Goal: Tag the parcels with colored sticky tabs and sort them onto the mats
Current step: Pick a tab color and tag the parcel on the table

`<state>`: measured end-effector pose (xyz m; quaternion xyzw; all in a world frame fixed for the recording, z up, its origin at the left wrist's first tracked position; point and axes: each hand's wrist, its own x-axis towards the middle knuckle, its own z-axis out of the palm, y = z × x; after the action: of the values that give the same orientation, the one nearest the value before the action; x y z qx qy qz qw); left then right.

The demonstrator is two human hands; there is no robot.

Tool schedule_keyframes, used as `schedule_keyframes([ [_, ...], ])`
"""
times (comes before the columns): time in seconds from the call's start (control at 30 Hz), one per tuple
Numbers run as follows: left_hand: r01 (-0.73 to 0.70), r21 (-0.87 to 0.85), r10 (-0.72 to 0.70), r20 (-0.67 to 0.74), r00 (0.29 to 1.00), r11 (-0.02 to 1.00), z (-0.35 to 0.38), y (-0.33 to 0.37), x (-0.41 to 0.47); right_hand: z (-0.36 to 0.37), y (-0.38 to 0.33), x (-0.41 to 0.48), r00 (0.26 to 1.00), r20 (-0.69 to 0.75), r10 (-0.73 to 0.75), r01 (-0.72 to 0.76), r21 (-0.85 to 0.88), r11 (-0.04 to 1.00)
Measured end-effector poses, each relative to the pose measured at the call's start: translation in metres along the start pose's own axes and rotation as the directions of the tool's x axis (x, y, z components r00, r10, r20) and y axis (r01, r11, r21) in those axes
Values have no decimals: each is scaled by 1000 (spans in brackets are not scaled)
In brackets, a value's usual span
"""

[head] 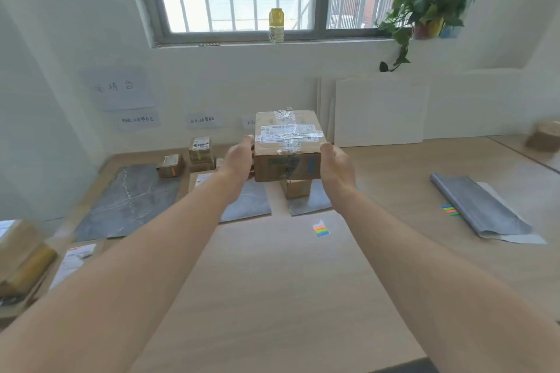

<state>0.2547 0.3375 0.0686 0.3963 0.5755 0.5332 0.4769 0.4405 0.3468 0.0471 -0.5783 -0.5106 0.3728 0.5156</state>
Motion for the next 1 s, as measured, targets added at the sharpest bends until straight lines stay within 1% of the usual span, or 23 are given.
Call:
schedule_keyframes([
  [0.2, 6, -28, -7, -35, 999, 1000, 100, -24, 53, -56, 51, 91, 1000, 12, 28, -28, -5, 1000],
  [0.33, 31, -43, -35, -94, 995, 999, 169, -48, 95, -91, 90, 158, 997, 70, 33, -31, -30, 999],
  [0.47, 59, -61, -68, -155, 986, 996, 217, -70, 130, -113, 117, 211, 991, 126, 43, -40, -23, 999],
  [0.6, 116, -85, -125, -118, 985, 990, 244, -89, 160, -114, 144, 249, 983, 161, 83, -80, -26, 997],
  [0.77, 164, -128, -180, -121, 976, 978, 260, -110, 206, -105, 178, 288, 983, 135, 126, -120, -54, 991],
  [0.9, 202, -81, -207, -57, 977, 976, 271, -133, 242, -99, 210, 314, 974, 91, 207, -199, -93, 976],
  [1.0, 254, -43, -257, -76, 963, 966, 275, -152, 270, -86, 228, 336, 963, 93, 255, -246, -96, 964],
])
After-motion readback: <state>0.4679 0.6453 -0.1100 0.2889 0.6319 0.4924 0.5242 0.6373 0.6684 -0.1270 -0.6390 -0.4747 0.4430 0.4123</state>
